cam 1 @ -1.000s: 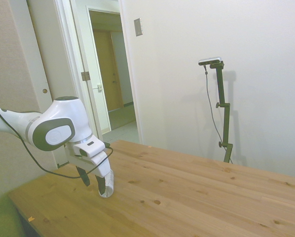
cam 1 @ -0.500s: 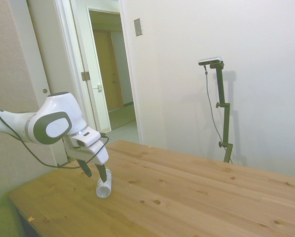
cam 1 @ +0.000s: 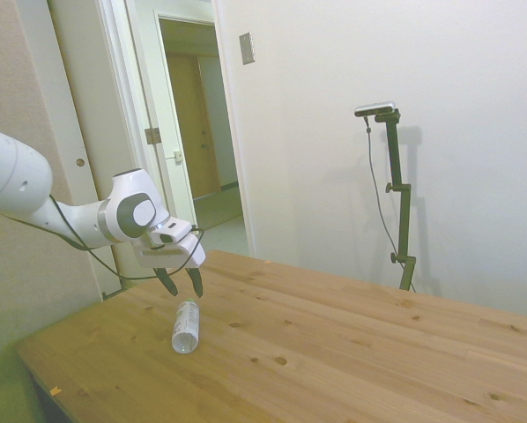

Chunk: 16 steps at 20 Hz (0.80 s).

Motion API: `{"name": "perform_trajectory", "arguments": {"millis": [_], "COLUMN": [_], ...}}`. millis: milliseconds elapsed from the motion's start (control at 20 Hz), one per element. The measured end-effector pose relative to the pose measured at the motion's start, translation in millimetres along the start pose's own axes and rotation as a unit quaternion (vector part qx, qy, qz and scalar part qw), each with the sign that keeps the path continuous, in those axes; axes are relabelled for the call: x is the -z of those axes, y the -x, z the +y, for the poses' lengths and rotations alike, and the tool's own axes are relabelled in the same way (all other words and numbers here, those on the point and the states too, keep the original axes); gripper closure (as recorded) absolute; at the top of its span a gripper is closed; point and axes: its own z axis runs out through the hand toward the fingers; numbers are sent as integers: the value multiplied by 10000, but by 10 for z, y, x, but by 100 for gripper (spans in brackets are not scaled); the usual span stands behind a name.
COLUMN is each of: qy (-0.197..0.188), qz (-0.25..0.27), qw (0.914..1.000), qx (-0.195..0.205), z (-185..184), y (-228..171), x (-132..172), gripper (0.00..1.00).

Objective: Stand the water bottle

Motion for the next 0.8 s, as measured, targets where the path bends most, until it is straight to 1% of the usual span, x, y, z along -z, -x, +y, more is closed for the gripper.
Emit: {"name": "perform_trajectory", "arguments": {"millis": [200,400,550,800], "qy": [-7,2,48,91], "qz": [-116,-193,-241,-259], "qw": [9999,9995,9991,9985], "qx": [107,269,338,470], "z": [-257,-465,-511,-491], "y": [-2,113,158,141], "x": [-219,-353,-445,-468], "gripper": [0,0,0,0]}}
